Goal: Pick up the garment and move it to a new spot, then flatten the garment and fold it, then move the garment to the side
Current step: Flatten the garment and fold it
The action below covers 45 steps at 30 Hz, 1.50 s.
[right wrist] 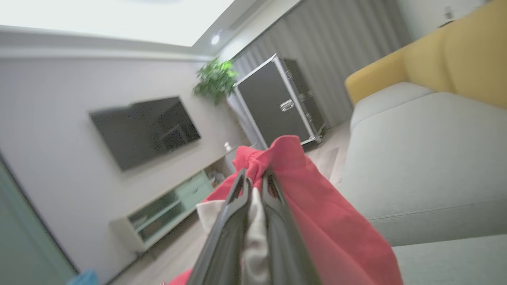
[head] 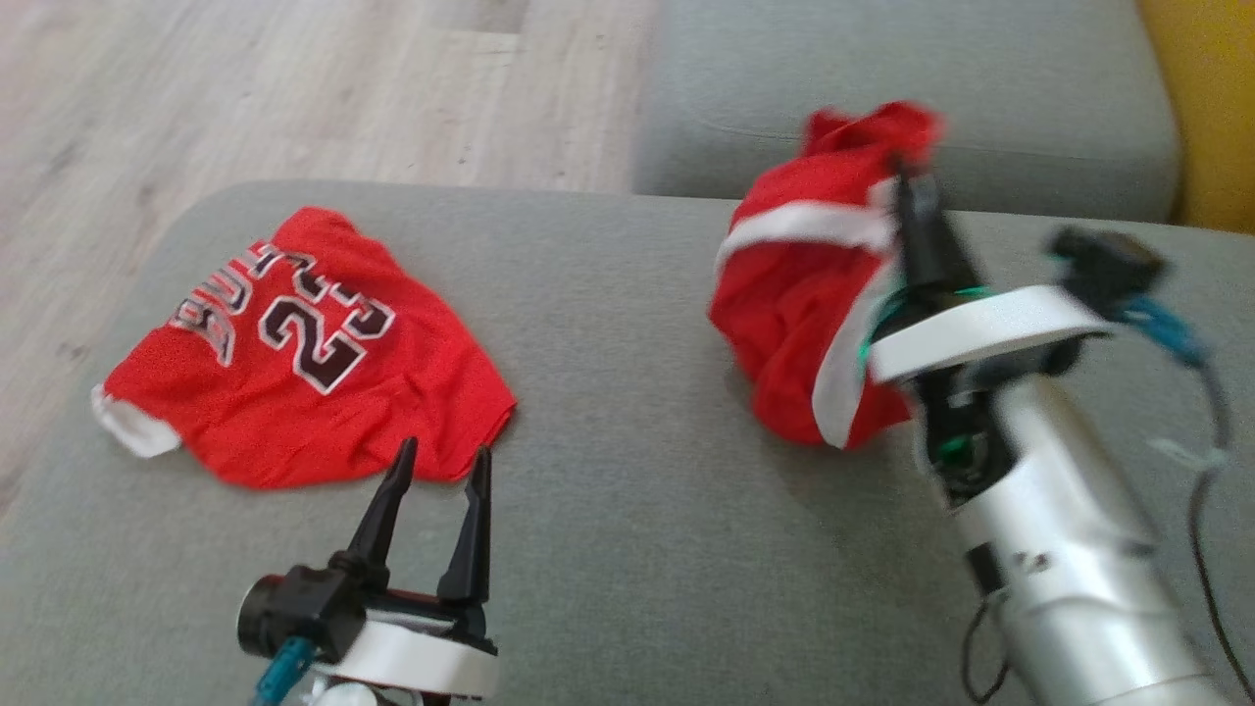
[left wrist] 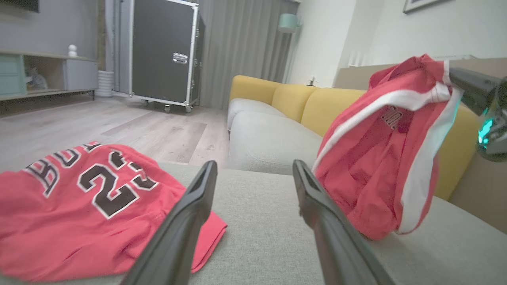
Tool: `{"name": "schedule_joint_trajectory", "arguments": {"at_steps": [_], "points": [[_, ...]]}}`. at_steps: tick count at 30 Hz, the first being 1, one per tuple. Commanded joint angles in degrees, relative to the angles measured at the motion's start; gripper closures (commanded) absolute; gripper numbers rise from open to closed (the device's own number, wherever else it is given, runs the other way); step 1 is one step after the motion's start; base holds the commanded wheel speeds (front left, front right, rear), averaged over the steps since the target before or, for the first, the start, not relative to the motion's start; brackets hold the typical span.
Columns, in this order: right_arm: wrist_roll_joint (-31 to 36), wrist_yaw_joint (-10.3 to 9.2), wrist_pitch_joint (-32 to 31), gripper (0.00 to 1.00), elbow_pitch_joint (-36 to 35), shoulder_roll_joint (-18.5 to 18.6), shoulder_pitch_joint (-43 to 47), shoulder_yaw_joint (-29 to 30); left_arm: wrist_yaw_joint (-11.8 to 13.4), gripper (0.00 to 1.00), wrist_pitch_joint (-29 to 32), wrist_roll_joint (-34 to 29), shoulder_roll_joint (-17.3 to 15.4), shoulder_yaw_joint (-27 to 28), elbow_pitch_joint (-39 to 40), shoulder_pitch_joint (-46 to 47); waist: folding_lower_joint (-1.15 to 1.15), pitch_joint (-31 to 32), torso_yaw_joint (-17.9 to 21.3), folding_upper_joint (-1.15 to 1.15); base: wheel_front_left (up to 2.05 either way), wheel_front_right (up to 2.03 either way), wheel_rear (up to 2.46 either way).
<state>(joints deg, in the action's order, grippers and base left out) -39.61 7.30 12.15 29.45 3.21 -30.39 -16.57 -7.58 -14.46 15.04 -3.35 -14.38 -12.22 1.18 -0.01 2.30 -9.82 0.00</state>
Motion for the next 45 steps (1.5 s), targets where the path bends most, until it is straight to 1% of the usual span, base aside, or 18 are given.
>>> {"name": "schedule_joint_trajectory", "arguments": {"at_steps": [1,3,5,9,10,13,14,18,22,25,30,33,38,40,45], "points": [[-1.77,0.19,1.25,1.0,-1.87,-0.34,-1.62,2.17,0.09,0.0,-0.53,-1.5,-0.34,2.24,2.28,2.03,0.01,0.28,1.6,0.0,0.0,0.0,0.0],[-3.82,0.19,1.91,1.0,-1.35,-0.34,-0.6,7.13,0.09,0.0,-0.53,-1.85,-0.2,2.66,2.84,1.89,0.01,-0.05,2.72,0.0,0.0,0.0,0.0],[-3.46,0.19,2.11,1.0,0.61,-0.34,1.3,12.14,0.09,0.0,-0.53,-1.76,-0.07,2.59,3.38,1.96,0.01,-0.56,3.78,0.0,0.0,0.0,0.0],[2.97,0.19,2.32,1.0,5.01,0.6,5.71,22.05,0.09,0.0,-0.53,-1.52,0.11,2.24,4.2,2.49,0.01,-2.3,6.0,0.0,0.0,0.0,0.0],[2.97,0.19,2.32,1.0,5.01,0.6,5.71,22.05,0.09,0.0,-0.53,-1.52,0.11,2.24,4.2,2.49,0.01,-2.3,6.0,0.0,0.0,0.0,0.0],[8.73,0.19,2.01,1.0,9.02,1.37,8.06,28.29,0.09,0.0,-0.53,-1.35,0.19,1.79,4.17,3.4,0.01,-3.67,7.41,0.0,0.0,0.0,0.0],[10.28,0.19,1.48,0.0,10.4,1.32,8.36,30.27,0.09,0.0,-0.53,-1.5,0.2,1.55,4.1,3.79,0.01,-4.06,7.79,0.0,0.0,0.0,0.0],[16.21,0.19,1.32,0.0,12.01,0.92,7.88,35.27,0.09,0.0,-0.53,-1.84,0.26,1.42,3.9,5.09,0.01,-5.11,9.11,0.0,0.0,0.0,0.0],[19.75,0.19,1.68,0.0,9.22,0.22,6.94,36.09,0.09,0.0,-0.53,-1.79,0.32,1.5,3.72,5.83,0.01,-5.46,10.04,0.0,0.0,0.0,0.0],[23.01,0.19,2.19,0.0,3.99,-0.06,7.77,31.63,0.09,0.0,-0.53,-1.43,0.36,1.39,3.71,6.03,0.01,-5.2,10.31,0.0,0.0,0.0,0.0],[27.57,0.19,2.72,0.0,-7.08,-0.21,12.33,20.31,0.09,0.0,-0.53,-1.24,0.4,1.56,3.86,5.58,0.01,-3.72,10.35,0.0,0.0,0.0,0.0],[30.12,0.19,2.8,0.0,-11.73,-0.23,15.79,14.88,0.09,0.0,-0.53,-1.2,0.42,1.78,3.82,4.96,0.01,-2.62,10.18,0.0,0.0,0.0,0.0],[33.2,0.19,2.83,0.0,-15.03,-0.3,21.87,10.45,0.09,0.0,-0.53,-1.06,0.44,1.49,3.92,4.48,0.01,-1.76,9.12,0.0,0.0,0.0,0.0],[31.69,0.19,2.84,0.0,-15.59,-0.31,24.0,9.59,0.09,0.0,-0.53,-0.88,0.45,1.38,3.79,4.44,0.01,-1.67,8.67,0.0,0.0,0.0,0.0],[31.75,0.19,2.84,0.0,-15.92,-0.32,25.96,8.31,0.09,0.0,-0.53,-0.41,0.46,0.62,3.79,4.3,0.01,-1.8,7.66,0.0,0.0,0.0,0.0]]}}
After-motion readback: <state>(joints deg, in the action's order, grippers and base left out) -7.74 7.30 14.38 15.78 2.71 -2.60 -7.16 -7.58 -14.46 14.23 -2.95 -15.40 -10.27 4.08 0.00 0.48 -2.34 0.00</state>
